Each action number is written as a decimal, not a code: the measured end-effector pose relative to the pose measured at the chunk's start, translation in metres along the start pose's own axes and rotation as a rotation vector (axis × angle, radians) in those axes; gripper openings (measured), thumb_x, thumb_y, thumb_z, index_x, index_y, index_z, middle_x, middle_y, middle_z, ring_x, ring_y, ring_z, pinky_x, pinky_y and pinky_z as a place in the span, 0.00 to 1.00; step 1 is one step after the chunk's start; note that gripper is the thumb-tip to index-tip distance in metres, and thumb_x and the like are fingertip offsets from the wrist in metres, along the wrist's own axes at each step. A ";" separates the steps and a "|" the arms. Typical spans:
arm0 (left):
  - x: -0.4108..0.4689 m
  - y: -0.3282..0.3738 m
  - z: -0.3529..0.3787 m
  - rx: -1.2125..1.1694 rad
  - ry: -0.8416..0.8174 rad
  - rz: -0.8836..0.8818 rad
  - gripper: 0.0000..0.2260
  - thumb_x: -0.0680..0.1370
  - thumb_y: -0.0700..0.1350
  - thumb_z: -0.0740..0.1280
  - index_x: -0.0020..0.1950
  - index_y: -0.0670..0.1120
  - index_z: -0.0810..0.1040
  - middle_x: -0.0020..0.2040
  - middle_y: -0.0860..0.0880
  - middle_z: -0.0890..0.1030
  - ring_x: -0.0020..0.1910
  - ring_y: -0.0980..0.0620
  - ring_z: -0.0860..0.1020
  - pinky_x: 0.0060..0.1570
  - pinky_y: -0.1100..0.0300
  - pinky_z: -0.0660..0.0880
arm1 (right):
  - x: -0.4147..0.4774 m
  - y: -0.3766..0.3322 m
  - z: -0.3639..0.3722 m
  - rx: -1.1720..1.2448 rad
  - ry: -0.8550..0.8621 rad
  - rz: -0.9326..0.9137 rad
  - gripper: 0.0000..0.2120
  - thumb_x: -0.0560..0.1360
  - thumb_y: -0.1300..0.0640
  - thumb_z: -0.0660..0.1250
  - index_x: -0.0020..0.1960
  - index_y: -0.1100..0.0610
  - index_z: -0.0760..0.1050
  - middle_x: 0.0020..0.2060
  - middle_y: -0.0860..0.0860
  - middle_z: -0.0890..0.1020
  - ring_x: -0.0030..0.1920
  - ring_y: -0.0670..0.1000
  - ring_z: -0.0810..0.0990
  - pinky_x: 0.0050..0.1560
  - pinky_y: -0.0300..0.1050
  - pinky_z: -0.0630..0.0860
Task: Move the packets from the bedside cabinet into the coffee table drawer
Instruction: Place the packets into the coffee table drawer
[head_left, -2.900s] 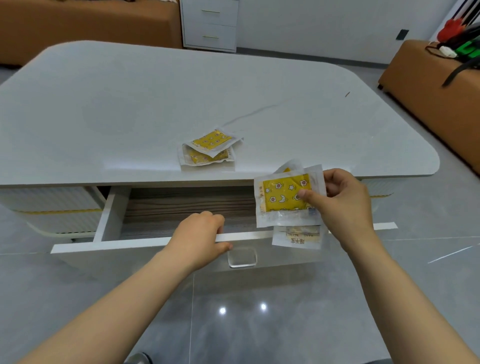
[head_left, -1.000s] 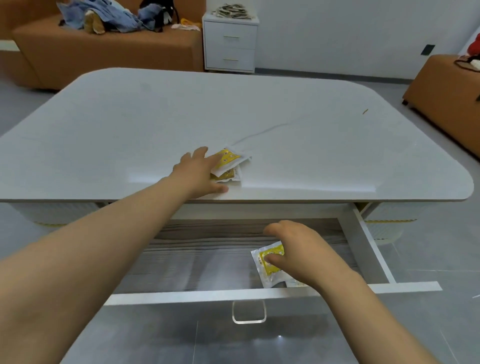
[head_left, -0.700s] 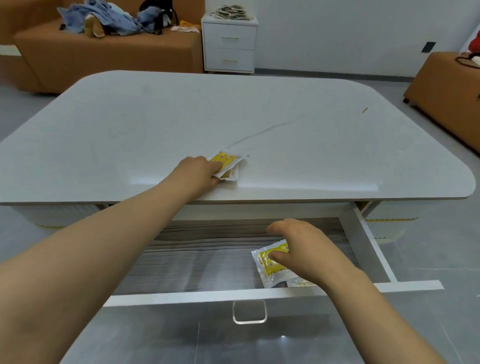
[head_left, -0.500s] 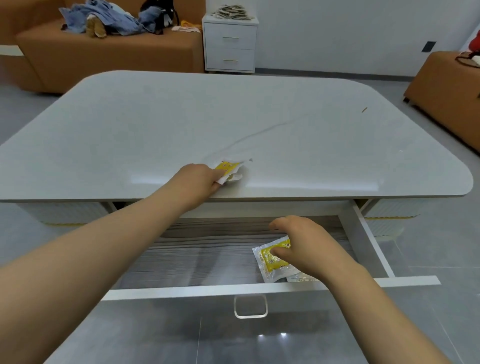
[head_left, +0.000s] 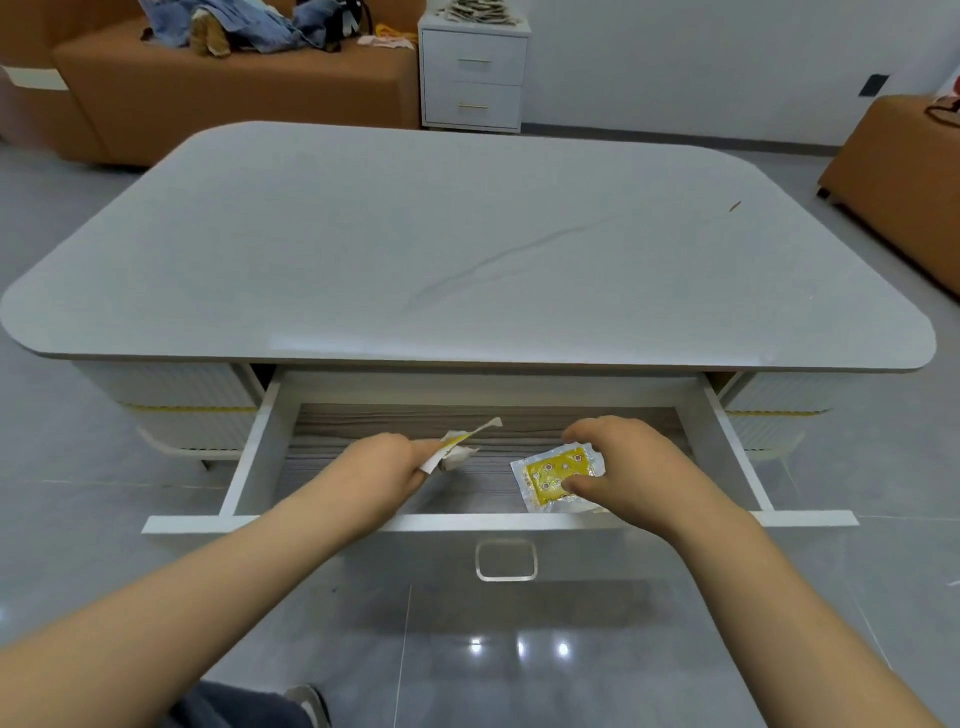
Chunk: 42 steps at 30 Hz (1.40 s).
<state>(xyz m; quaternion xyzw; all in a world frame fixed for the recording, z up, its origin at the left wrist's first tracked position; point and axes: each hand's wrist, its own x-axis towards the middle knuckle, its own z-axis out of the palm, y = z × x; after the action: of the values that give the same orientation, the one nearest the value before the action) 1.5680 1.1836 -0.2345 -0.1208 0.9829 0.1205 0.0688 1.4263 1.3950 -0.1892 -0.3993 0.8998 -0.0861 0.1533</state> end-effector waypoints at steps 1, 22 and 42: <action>0.002 -0.001 0.006 0.011 -0.027 -0.011 0.13 0.81 0.47 0.55 0.64 0.54 0.73 0.46 0.42 0.80 0.46 0.41 0.77 0.37 0.57 0.64 | -0.001 0.000 0.002 -0.003 -0.021 0.012 0.22 0.74 0.50 0.68 0.66 0.50 0.71 0.62 0.47 0.76 0.62 0.49 0.73 0.59 0.43 0.71; 0.021 0.006 0.037 -0.208 -0.238 -0.323 0.21 0.73 0.59 0.67 0.55 0.44 0.78 0.51 0.45 0.79 0.50 0.46 0.76 0.40 0.59 0.68 | -0.021 -0.009 0.018 -0.065 -0.182 0.015 0.09 0.70 0.52 0.73 0.49 0.52 0.80 0.49 0.51 0.81 0.48 0.51 0.78 0.43 0.40 0.69; 0.091 0.013 -0.051 -0.207 -0.091 0.033 0.19 0.77 0.54 0.65 0.67 0.51 0.72 0.61 0.53 0.78 0.59 0.54 0.76 0.59 0.56 0.73 | 0.068 0.035 -0.037 -0.139 -0.155 0.062 0.15 0.75 0.49 0.66 0.61 0.48 0.75 0.56 0.46 0.80 0.56 0.49 0.77 0.54 0.44 0.74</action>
<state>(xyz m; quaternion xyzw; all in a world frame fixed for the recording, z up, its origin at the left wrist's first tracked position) 1.4715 1.1632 -0.1979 -0.1054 0.9630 0.2278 0.0983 1.3460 1.3684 -0.1781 -0.3865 0.9009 0.0124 0.1969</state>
